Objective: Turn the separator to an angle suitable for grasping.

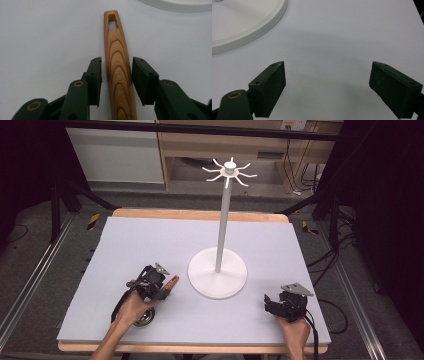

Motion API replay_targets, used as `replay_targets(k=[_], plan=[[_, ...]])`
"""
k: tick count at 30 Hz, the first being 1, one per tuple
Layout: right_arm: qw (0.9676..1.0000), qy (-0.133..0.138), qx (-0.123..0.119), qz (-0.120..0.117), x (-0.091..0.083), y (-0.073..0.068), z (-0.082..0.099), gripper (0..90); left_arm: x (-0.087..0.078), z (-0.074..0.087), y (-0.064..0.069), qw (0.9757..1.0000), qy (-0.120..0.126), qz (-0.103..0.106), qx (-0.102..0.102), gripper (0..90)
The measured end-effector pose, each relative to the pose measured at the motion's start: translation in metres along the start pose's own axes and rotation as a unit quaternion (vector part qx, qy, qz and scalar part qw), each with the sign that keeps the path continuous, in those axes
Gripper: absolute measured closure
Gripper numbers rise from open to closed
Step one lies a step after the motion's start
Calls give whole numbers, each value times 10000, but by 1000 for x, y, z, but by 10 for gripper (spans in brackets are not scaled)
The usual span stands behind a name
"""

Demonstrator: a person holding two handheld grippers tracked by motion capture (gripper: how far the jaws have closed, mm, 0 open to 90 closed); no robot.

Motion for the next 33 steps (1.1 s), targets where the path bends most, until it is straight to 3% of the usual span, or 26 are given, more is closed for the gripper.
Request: replay_targets(k=[10, 17, 21, 33], plan=[[10000, -23, -4, -10, 0, 0, 0, 142, 4, 0, 0, 9999, -92, 23, -49, 631], [10000, -38, -8, -18, 1, 0, 1, 142, 5, -1, -1, 9996, -153, 70, -226, 633], [10000, -39, -28, -19, 1, 0, 1, 142, 6, -1, 0, 9993, -261, -23, -258, 634], [10000, -80, 10, -36, 1, 0, 2, 142, 5, -1, 0, 9991, -169, -42, -394, 659]])
Point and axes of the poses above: each handheld gripper's, and its own axes: x roughly forward along the jaws, z roughly out of its underside, y roughly to its right, the point moved 9 cm from there along x, roughly forward along the jaws, and after that the axes turned 3 degrees about z, right-handed, at the moved point
